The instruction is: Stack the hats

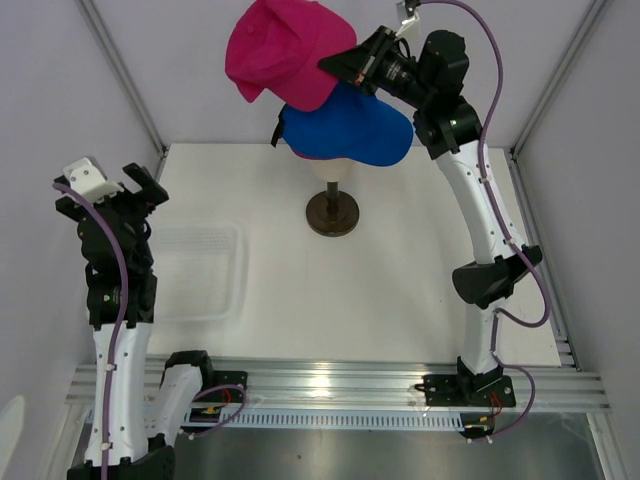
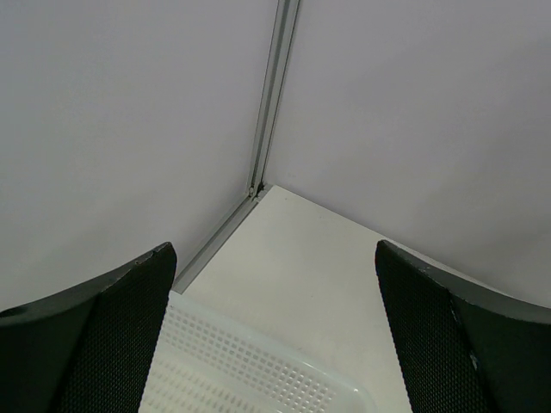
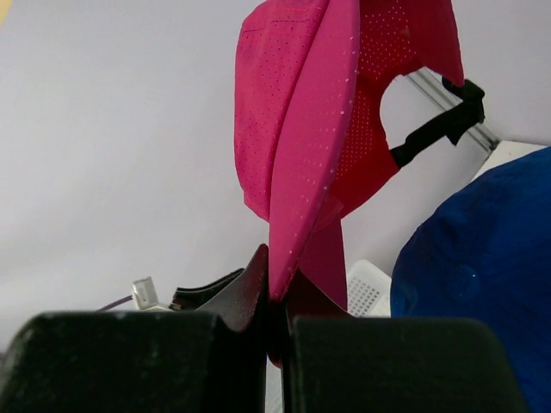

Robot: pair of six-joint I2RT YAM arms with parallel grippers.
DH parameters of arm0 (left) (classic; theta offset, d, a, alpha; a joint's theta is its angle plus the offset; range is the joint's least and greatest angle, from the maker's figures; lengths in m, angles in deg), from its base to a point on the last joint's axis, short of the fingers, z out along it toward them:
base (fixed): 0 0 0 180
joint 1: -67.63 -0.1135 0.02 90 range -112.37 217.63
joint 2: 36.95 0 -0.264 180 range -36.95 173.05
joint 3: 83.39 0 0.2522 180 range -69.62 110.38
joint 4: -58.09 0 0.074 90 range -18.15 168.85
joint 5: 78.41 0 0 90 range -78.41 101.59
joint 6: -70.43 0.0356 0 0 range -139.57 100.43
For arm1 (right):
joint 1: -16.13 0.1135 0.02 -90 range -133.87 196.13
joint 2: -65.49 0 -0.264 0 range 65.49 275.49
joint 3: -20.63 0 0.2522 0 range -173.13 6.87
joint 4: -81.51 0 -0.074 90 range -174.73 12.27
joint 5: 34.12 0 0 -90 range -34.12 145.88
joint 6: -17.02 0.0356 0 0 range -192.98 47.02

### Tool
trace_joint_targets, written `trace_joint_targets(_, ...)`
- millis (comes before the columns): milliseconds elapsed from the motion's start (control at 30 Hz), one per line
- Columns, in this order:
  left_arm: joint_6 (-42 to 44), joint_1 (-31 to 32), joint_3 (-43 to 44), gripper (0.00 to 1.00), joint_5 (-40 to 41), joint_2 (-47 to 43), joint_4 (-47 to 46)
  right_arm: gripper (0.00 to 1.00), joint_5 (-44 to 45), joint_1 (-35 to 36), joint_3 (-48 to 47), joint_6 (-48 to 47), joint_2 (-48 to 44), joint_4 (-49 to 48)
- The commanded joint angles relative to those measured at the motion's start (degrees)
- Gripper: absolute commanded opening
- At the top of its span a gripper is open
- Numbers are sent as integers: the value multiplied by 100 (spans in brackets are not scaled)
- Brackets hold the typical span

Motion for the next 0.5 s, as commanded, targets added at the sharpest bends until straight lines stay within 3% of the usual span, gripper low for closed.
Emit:
trace_joint_targets(0,-186,-26,4,100,-163,45,-154,0,-211,-70,-18,555,-342,-530)
trace_joint_targets(200,-229,-26,39,99,-190,177,-189,0,-685,-396,500,977,-536,-574)
trace_joint_targets(467,-423,-26,-14,99,-322,256,-171,0,-1011,-580,500,451,-641,373)
